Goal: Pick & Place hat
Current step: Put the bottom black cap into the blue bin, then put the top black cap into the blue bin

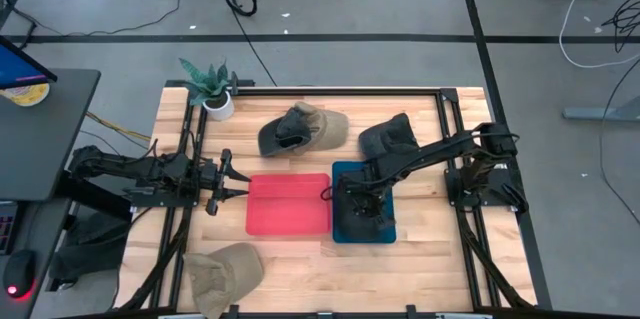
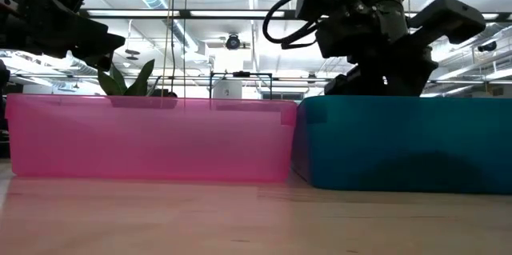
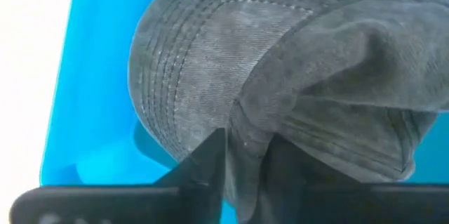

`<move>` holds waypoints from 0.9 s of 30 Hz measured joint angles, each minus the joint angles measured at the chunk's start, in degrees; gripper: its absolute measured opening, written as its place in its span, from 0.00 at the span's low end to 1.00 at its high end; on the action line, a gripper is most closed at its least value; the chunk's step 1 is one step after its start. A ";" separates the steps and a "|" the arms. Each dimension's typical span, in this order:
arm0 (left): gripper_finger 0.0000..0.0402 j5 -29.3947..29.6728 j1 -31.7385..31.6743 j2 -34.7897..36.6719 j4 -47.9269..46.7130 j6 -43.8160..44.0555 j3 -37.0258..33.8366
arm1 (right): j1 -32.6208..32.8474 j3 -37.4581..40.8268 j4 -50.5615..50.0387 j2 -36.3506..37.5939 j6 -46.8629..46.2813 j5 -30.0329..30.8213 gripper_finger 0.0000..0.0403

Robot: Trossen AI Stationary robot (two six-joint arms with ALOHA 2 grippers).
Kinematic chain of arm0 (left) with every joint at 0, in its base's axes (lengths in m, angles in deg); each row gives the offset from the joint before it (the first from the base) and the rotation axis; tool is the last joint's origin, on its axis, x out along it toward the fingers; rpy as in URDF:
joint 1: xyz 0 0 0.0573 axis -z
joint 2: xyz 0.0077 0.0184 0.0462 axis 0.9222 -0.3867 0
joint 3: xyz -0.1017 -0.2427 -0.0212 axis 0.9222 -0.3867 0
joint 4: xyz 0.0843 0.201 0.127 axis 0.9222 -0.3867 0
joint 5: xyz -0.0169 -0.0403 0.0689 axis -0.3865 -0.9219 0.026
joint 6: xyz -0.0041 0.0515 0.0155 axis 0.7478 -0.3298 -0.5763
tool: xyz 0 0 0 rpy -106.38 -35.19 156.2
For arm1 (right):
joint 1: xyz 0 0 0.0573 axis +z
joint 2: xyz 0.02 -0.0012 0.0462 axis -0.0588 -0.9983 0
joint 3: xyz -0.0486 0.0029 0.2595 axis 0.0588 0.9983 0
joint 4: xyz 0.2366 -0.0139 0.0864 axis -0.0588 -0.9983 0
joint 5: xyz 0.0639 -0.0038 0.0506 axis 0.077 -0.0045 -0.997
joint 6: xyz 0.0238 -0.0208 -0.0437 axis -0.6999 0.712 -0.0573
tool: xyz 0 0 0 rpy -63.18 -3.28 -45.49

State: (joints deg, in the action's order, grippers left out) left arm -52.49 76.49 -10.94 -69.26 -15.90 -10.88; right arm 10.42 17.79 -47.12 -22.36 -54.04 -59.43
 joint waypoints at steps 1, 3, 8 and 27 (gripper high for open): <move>0.40 0.01 -0.02 0.00 0.00 -0.02 0.01 | 0.00 0.00 -0.01 0.00 -0.70 -0.02 0.27; 0.40 0.00 -0.02 0.01 0.00 0.00 0.02 | 0.00 0.00 -0.22 0.00 -2.29 -0.04 0.33; 0.40 -0.01 -0.02 0.02 0.00 0.00 0.02 | -0.48 -3.00 -4.80 0.64 -5.42 -0.05 0.45; 0.40 0.00 -0.02 0.02 -0.02 0.00 0.00 | -3.97 -9.53 -9.51 10.35 -32.67 36.55 0.44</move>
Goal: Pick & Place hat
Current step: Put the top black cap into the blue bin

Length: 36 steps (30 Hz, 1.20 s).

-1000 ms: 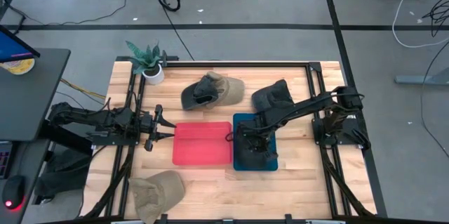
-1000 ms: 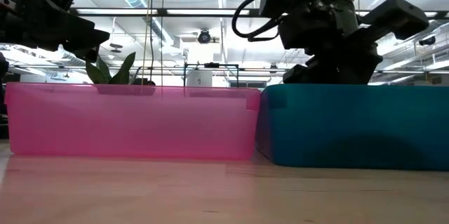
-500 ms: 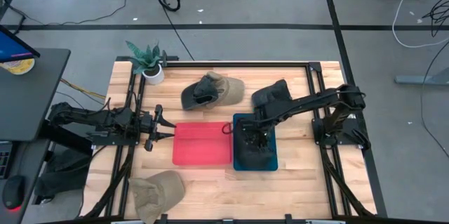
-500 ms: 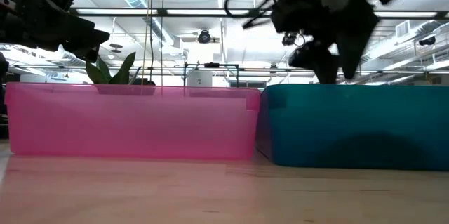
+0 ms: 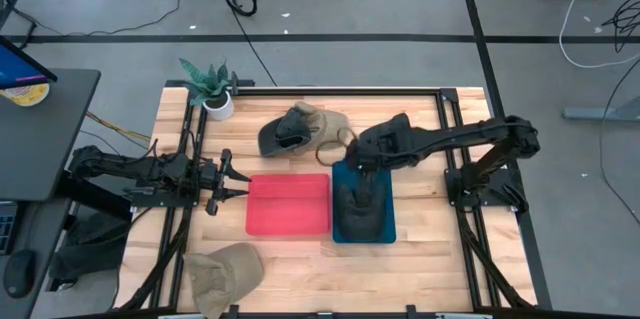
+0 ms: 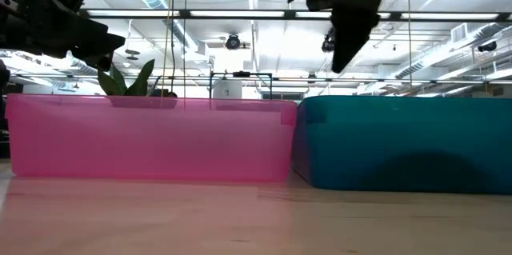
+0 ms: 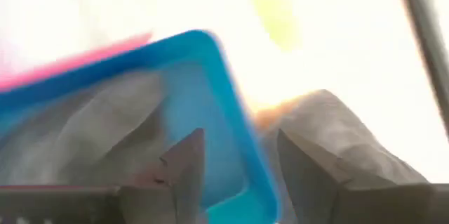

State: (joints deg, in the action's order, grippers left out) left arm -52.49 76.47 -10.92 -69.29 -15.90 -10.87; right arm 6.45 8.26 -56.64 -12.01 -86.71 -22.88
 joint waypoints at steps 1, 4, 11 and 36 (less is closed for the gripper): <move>0.40 0.02 0.00 -0.02 0.00 0.00 0.01 | -0.69 0.02 -0.22 0.32 -2.55 1.63 0.44; 0.40 0.02 0.02 -0.01 0.00 0.01 0.00 | -2.89 1.66 -0.08 1.18 -9.49 4.84 0.42; 0.40 0.00 0.01 -0.02 0.02 0.00 0.00 | -9.54 11.27 4.70 3.17 -14.82 6.00 0.42; 0.40 0.00 0.01 -0.02 0.02 0.00 0.00 | -23.64 31.26 23.21 10.61 -13.57 -1.38 0.43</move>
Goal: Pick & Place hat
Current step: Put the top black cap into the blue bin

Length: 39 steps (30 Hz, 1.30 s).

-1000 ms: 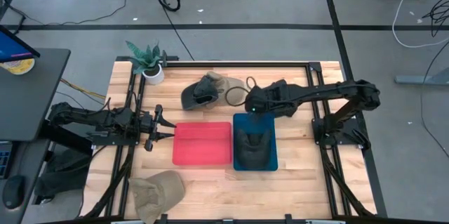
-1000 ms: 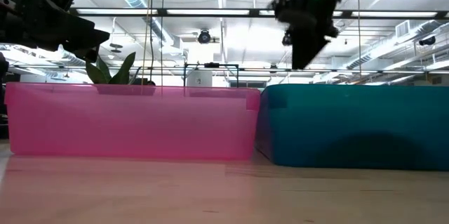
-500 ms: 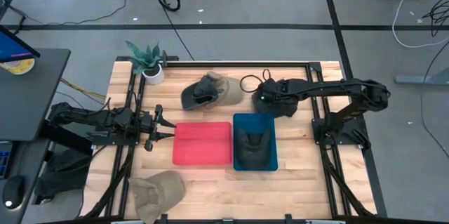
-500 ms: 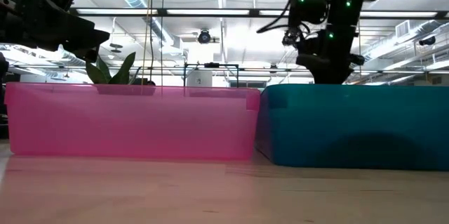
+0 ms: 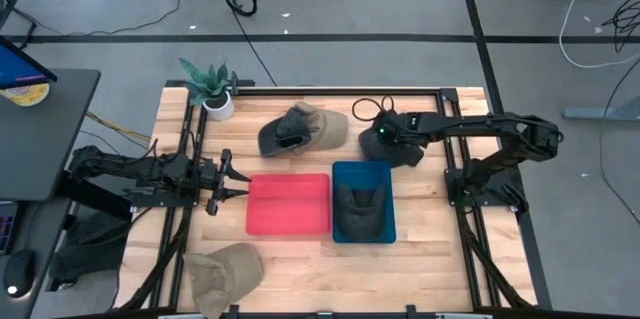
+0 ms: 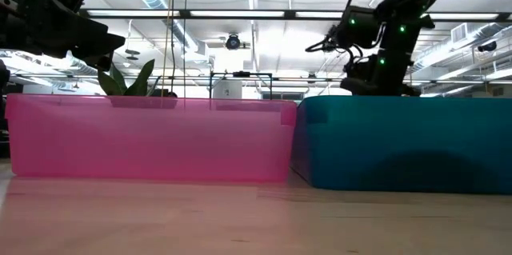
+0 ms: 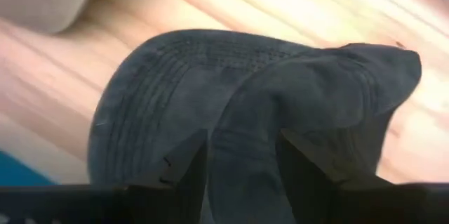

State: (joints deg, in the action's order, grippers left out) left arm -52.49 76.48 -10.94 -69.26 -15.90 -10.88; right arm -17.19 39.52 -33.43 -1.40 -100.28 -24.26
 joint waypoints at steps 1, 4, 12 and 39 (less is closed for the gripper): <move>0.40 0.01 0.01 0.00 0.00 -0.02 0.00 | -0.56 0.74 1.08 0.00 0.10 -0.88 0.43; 0.40 0.00 0.00 0.00 -0.01 0.00 0.02 | -2.00 3.11 5.05 0.00 1.48 -3.89 0.43; 0.40 0.00 0.00 0.00 0.00 0.00 0.02 | -4.90 6.47 8.99 0.00 3.19 -5.37 0.40; 0.40 0.00 -0.01 0.00 0.00 0.00 0.00 | -1.87 1.65 9.18 6.11 12.92 -0.83 0.02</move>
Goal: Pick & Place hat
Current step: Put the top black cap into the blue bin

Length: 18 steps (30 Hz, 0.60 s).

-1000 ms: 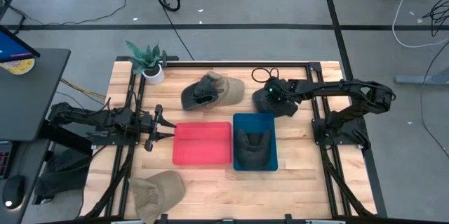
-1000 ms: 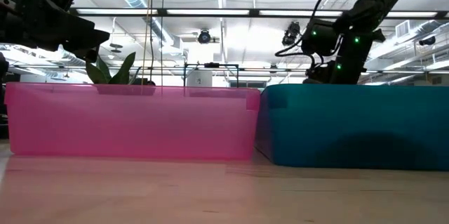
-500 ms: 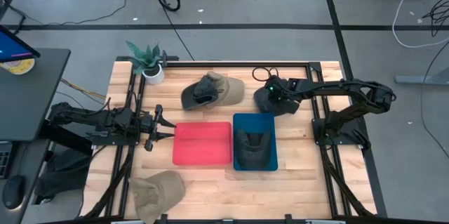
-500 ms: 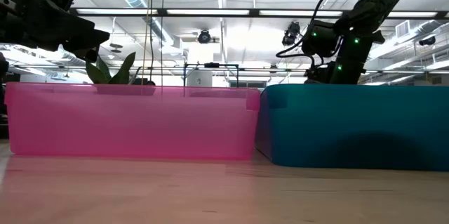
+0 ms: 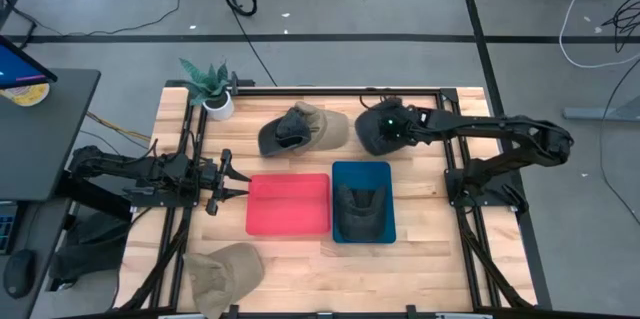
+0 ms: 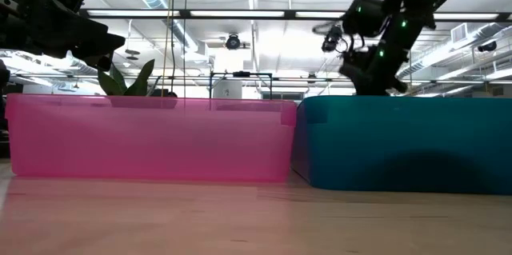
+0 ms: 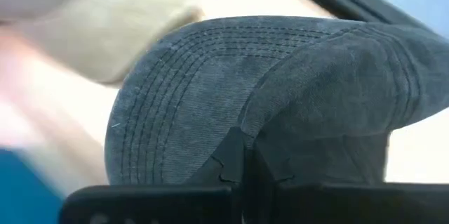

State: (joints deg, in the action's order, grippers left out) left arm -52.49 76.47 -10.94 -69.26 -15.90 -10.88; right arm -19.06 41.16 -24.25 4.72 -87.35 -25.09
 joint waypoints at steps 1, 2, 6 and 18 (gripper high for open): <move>0.40 0.02 0.02 0.00 0.00 -0.02 0.02 | 0.79 -0.14 0.26 0.87 1.00 0.00 0.02; 0.40 0.01 0.01 0.00 -0.02 -0.01 0.01 | 1.68 -0.32 0.65 1.71 2.02 0.00 0.02; 0.40 0.00 0.02 0.00 -0.02 0.00 0.02 | 5.44 -0.54 4.01 5.20 6.30 0.09 0.02; 0.40 0.02 0.01 0.00 0.00 0.00 0.00 | 19.83 -0.58 12.51 12.47 22.70 -3.59 0.02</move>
State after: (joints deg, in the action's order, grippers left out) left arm -52.47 76.48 -10.94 -69.27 -15.90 -10.87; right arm 0.77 40.59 -11.74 17.19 -64.66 -28.67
